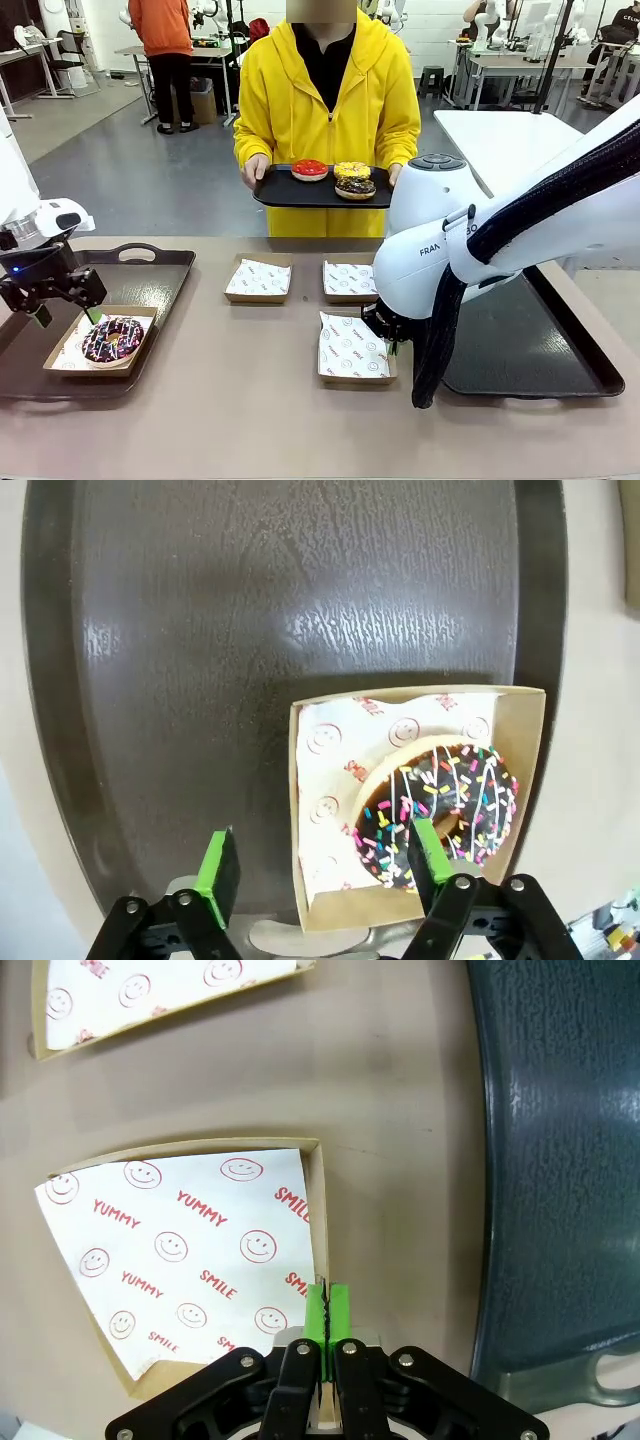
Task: Individually package the donuts and arrange them on the tray.
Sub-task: Place the picked Paper togo box on the Handle tray while simultaneously picking up another Paper togo box from the table with the other hand.
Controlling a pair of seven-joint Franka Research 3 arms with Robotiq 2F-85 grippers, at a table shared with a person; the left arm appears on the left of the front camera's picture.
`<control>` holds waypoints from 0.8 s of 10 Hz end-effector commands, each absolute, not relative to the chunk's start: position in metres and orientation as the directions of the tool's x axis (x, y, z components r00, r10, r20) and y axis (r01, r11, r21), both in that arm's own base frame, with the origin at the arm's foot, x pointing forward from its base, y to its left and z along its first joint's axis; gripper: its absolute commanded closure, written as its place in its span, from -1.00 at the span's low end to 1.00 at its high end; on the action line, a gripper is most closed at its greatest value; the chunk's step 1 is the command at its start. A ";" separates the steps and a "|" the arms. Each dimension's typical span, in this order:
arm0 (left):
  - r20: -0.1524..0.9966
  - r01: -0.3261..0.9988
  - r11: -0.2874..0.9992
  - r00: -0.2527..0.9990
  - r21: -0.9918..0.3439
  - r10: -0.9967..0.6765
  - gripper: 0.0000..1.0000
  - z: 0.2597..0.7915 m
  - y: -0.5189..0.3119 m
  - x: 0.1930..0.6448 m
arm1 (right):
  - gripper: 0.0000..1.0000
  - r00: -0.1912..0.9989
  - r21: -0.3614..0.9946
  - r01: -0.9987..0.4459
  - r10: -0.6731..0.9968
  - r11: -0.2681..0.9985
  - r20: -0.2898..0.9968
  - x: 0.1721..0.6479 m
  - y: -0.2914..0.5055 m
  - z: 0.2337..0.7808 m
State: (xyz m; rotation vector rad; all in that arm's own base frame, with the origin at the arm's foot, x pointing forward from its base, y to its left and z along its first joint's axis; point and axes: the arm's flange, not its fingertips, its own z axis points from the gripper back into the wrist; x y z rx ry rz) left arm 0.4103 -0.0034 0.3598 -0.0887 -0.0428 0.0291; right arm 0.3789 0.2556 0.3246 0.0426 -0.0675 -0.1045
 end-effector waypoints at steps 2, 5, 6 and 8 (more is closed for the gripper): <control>-0.017 -0.026 0.938 1.000 -0.346 0.021 -0.75 0.395 0.024 0.401 | 1.00 0.989 0.057 0.108 -0.113 0.992 0.096 0.364 0.263 0.363; -0.023 -0.035 0.760 0.999 -0.648 0.026 -0.75 0.430 0.075 0.388 | 1.00 0.978 0.090 0.105 -0.119 0.990 0.174 0.348 0.256 0.438; -0.036 -0.057 0.671 0.998 -0.739 0.045 -0.75 0.434 0.099 0.391 | 1.00 0.977 0.083 0.098 -0.112 0.992 0.183 0.349 0.256 0.457; -0.003 -0.044 0.522 0.997 -0.852 0.080 -0.75 0.431 0.143 0.393 | 1.00 0.979 0.075 0.085 -0.097 0.994 0.181 0.369 0.260 0.483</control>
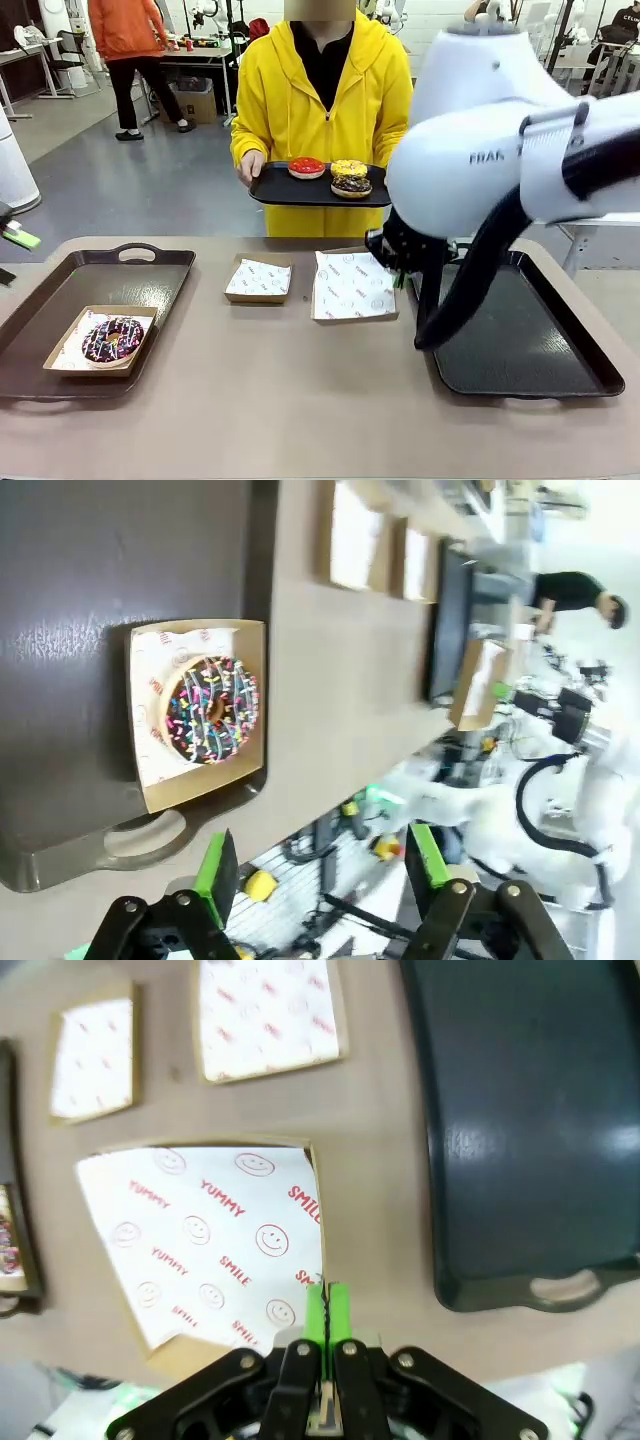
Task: Individually package the donuts and arrange them on the tray.
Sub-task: Place the picked Paper togo box on the Handle tray while simultaneously picking up another Paper togo box from the table with the other hand.
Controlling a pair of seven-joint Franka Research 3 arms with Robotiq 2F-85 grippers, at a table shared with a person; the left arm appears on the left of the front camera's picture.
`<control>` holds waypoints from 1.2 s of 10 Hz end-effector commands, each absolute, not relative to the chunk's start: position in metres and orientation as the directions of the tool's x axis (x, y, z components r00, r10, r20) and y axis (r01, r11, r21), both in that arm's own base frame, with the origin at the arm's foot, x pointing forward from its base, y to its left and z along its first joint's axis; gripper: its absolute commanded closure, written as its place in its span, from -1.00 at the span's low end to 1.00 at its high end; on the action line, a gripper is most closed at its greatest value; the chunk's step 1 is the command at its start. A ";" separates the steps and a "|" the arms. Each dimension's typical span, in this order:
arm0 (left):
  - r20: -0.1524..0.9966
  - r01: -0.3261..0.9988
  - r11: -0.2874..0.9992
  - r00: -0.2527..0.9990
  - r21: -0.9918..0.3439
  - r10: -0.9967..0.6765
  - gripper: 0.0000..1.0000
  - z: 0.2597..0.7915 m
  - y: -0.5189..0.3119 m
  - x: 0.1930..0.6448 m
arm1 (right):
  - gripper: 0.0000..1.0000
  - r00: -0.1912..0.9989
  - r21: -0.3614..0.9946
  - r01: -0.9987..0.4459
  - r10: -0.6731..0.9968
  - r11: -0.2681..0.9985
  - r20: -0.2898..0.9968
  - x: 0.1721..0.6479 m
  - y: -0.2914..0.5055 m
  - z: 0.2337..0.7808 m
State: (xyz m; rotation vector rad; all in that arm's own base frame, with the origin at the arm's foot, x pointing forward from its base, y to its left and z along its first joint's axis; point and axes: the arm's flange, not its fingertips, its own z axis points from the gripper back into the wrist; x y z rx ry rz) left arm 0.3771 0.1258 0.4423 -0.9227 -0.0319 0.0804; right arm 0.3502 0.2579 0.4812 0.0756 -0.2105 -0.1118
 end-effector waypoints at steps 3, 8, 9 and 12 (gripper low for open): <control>0.093 0.041 0.388 0.989 -0.921 0.117 -0.75 0.409 0.189 0.368 | 1.00 0.979 0.097 0.111 -0.126 0.989 0.161 0.423 0.262 0.507; 0.212 0.151 0.352 0.967 -0.924 0.142 -0.75 0.388 0.216 0.330 | 1.00 0.985 0.093 0.083 -0.096 0.992 0.141 0.491 0.276 0.497; 0.216 0.151 0.374 0.967 -0.915 0.138 -0.75 0.387 0.215 0.330 | 1.00 0.987 0.063 0.060 -0.069 0.996 0.144 0.503 0.281 0.493; 0.190 0.136 0.337 0.973 -0.932 0.134 -0.75 0.390 0.219 0.330 | 1.00 0.988 0.025 0.044 -0.047 0.999 0.148 0.523 0.291 0.487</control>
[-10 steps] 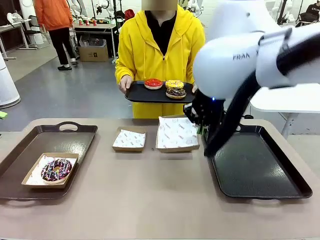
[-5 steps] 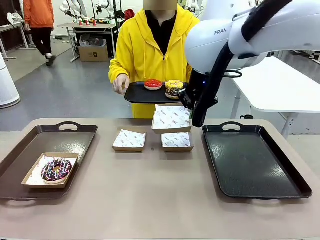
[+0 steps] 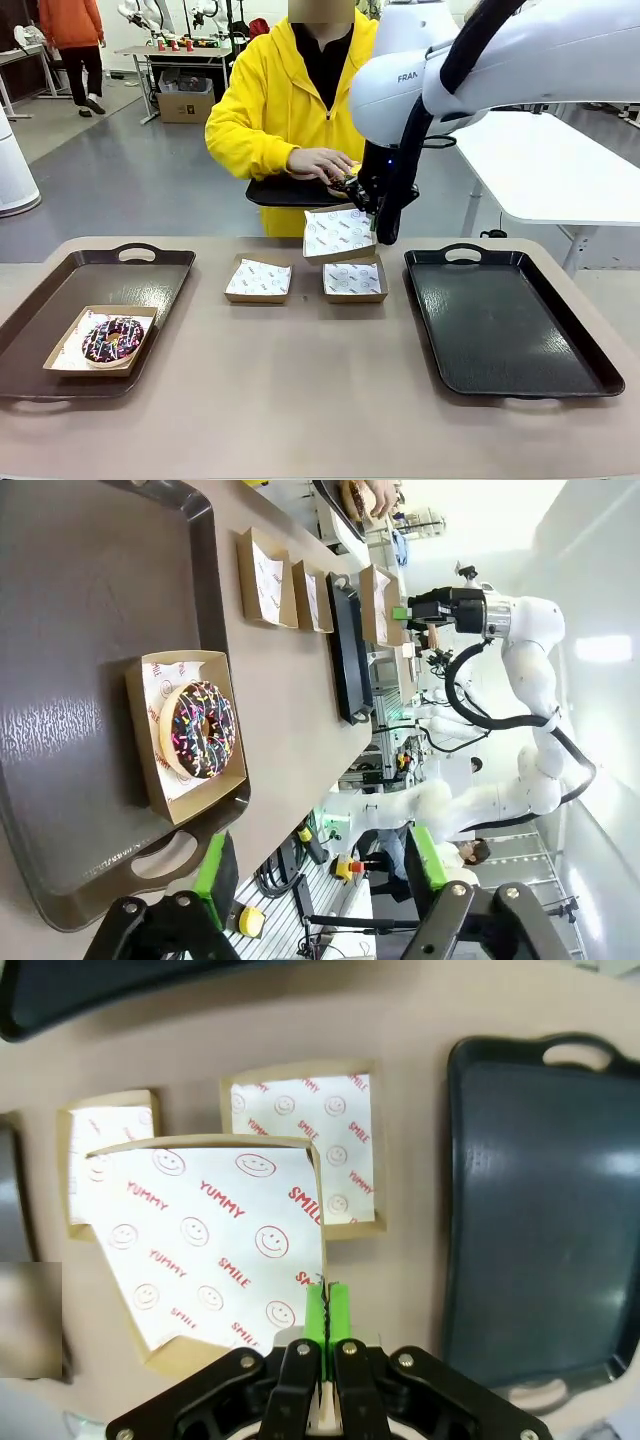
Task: Individually package the donuts and arrange them on the tray.
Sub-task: Place the picked Paper togo box on the Handle tray while simultaneously picking up another Paper togo box from the table with the other hand.
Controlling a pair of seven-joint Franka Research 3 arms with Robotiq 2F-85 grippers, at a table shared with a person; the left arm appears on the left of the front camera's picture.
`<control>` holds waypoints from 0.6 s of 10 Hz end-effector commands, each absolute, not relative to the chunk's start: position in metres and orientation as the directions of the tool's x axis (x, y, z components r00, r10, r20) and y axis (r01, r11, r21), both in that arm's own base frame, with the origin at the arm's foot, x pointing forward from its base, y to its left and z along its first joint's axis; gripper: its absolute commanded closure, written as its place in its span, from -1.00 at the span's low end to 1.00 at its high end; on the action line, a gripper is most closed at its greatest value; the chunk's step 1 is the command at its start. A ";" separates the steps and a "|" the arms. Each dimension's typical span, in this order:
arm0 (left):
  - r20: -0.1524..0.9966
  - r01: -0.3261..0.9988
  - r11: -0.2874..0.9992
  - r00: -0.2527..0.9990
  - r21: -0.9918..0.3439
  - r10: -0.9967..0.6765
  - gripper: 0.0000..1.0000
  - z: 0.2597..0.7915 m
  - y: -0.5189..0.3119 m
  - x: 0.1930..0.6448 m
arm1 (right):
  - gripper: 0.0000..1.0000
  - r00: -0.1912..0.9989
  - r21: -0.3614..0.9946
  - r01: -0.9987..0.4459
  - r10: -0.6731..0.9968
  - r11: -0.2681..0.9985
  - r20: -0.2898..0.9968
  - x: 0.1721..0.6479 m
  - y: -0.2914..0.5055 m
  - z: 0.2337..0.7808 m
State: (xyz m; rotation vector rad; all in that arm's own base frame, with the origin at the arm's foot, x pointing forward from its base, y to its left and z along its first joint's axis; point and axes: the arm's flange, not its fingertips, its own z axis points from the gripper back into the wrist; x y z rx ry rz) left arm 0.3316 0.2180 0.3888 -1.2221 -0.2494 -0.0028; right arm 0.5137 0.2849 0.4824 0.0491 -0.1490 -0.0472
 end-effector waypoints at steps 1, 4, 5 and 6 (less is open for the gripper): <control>0.190 0.136 0.337 0.973 -0.932 0.134 -0.75 0.390 0.219 0.330 | 1.00 0.989 0.034 0.032 -0.037 0.999 0.143 0.525 0.291 0.482; 0.190 0.136 0.337 0.973 -0.932 0.134 -0.75 0.390 0.219 0.330 | 1.00 0.988 0.052 0.043 -0.051 0.998 0.147 0.514 0.285 0.482; 0.190 0.136 0.337 0.973 -0.932 0.134 -0.75 0.390 0.219 0.330 | 1.00 0.988 0.052 0.043 -0.051 0.998 0.147 0.514 0.285 0.482; 0.190 0.136 0.337 0.973 -0.932 0.134 -0.75 0.390 0.219 0.330 | 1.00 0.988 0.052 0.043 -0.051 0.998 0.147 0.514 0.285 0.482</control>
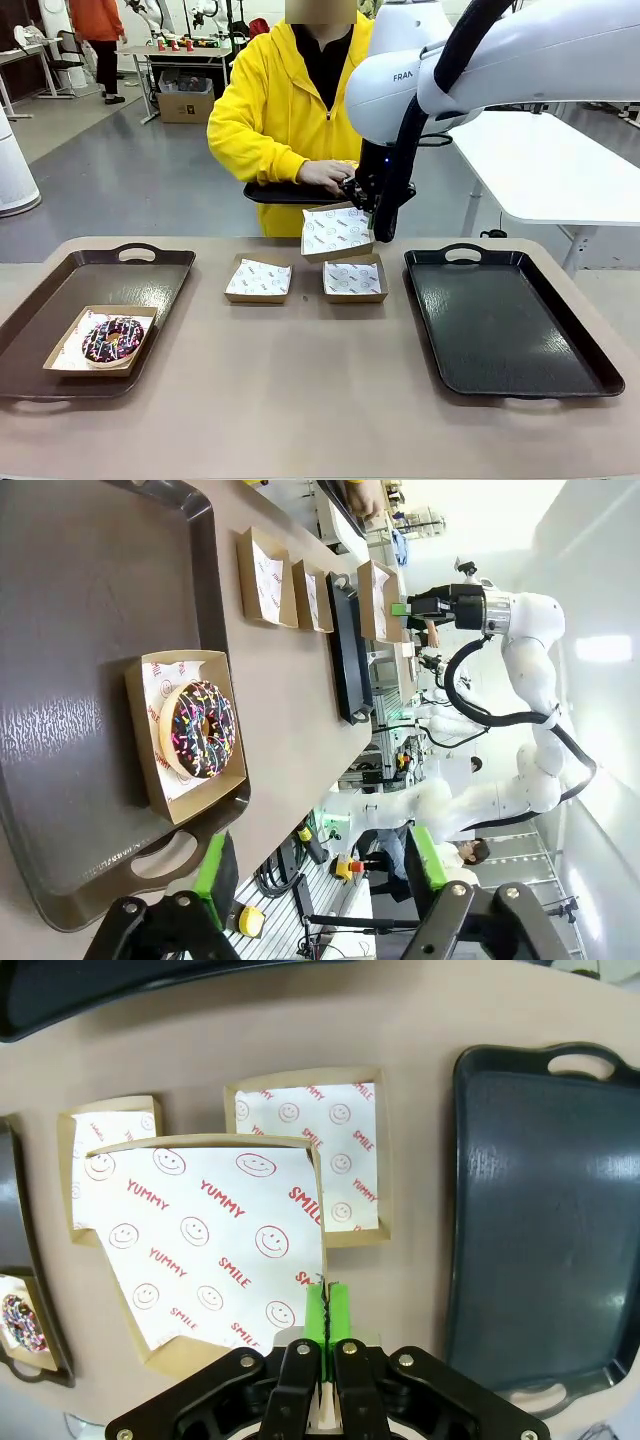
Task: Individually package the donuts and arrange them on the tray.
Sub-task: Place the picked Paper togo box on the Handle tray while simultaneously picking up another Paper togo box from the table with the other hand.
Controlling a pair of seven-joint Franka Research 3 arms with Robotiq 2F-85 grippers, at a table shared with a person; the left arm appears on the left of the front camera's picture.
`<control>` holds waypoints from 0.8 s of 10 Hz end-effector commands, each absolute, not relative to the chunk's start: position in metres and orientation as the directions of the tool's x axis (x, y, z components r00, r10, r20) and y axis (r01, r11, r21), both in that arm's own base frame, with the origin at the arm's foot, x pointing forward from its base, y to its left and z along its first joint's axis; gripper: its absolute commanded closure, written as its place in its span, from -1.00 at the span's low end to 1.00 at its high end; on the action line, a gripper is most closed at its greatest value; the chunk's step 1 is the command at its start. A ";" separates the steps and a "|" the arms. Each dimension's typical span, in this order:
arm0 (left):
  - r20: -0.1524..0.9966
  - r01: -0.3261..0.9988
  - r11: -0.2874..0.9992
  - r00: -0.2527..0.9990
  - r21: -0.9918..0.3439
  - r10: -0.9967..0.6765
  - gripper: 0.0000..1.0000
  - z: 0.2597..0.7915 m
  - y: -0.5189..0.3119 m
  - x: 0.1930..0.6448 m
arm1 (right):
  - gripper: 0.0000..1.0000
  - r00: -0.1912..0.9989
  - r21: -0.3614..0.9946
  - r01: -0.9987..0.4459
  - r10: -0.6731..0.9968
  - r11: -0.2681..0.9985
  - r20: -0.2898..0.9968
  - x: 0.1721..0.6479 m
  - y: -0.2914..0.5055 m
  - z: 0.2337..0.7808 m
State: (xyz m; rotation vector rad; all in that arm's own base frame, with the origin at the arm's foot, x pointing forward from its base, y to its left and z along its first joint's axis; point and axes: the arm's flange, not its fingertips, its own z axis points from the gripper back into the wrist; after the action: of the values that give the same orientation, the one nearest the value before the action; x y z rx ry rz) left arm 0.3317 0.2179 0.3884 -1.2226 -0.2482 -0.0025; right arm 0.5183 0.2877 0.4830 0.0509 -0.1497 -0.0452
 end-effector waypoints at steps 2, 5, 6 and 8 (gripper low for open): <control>0.190 0.136 0.337 0.973 -0.932 0.134 -0.75 0.390 0.219 0.330 | 1.00 0.988 0.052 0.043 -0.051 0.998 0.147 0.514 0.285 0.482; 0.190 0.136 0.337 0.973 -0.932 0.134 -0.75 0.390 0.219 0.330 | 1.00 0.988 0.052 0.043 -0.051 0.998 0.147 0.514 0.285 0.482; 0.190 0.136 0.337 0.973 -0.932 0.134 -0.75 0.390 0.219 0.330 | 1.00 0.988 0.052 0.043 -0.051 0.998 0.147 0.514 0.285 0.482; 0.190 0.136 0.337 0.973 -0.932 0.134 -0.75 0.390 0.219 0.330 | 1.00 0.988 0.052 0.043 -0.051 0.998 0.147 0.514 0.285 0.482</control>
State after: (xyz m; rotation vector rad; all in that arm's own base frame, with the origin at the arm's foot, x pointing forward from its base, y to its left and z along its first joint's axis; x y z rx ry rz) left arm 0.3317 0.2180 0.3884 -1.2226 -0.2482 -0.0022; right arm 0.5178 0.2886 0.4829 0.0506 -0.1498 -0.0435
